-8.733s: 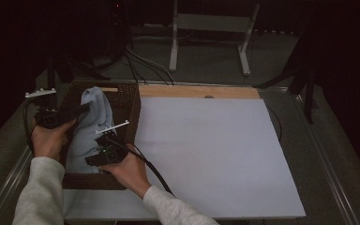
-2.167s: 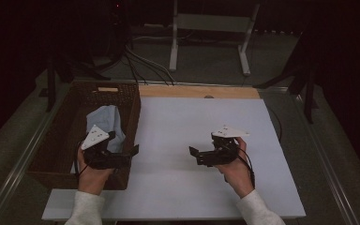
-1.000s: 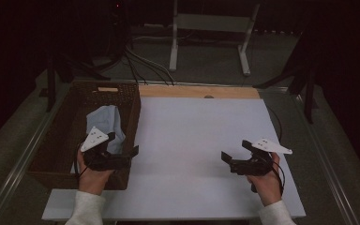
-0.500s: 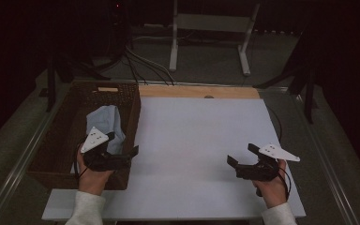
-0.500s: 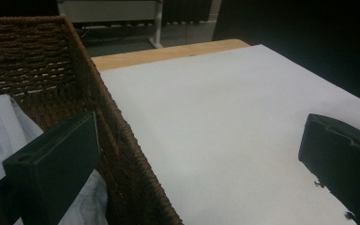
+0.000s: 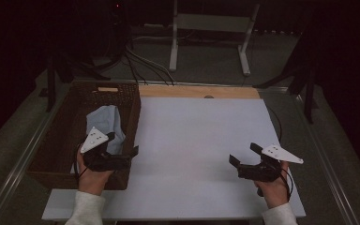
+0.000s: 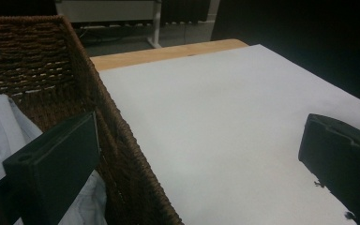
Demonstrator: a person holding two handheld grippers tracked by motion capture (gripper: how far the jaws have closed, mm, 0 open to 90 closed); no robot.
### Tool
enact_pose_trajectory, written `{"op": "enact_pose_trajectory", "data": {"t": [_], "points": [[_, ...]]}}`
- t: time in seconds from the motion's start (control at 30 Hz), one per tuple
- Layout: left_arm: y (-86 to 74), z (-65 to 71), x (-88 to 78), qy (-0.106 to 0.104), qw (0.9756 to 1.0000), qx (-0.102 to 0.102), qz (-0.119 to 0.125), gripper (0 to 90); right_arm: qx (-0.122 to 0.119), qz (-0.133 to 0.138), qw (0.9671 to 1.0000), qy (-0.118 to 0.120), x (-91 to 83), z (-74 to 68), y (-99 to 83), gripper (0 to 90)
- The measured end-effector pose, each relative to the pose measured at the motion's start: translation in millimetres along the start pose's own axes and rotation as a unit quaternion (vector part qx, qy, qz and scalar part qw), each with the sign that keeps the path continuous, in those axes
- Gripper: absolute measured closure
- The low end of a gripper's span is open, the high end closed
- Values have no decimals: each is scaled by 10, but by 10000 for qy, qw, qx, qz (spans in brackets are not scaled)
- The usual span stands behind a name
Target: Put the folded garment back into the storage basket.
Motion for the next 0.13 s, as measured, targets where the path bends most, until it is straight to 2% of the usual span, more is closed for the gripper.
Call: {"op": "enact_pose_trajectory", "data": {"t": [0.13], "points": [[-2,0,-1,-3,10000,-1,-3,1,-19,-22,10000,-50,4,16,-17,0]]}}
Point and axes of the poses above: each handheld gripper's, and its own axes: x roughly forward along the jaws, y roughly out of its top, z roughly to its right, the point moved 2 cm from there along x, roughly forward along the jaws, and after that the axes turned 9 degrees about -y, right-handed, at the moved point
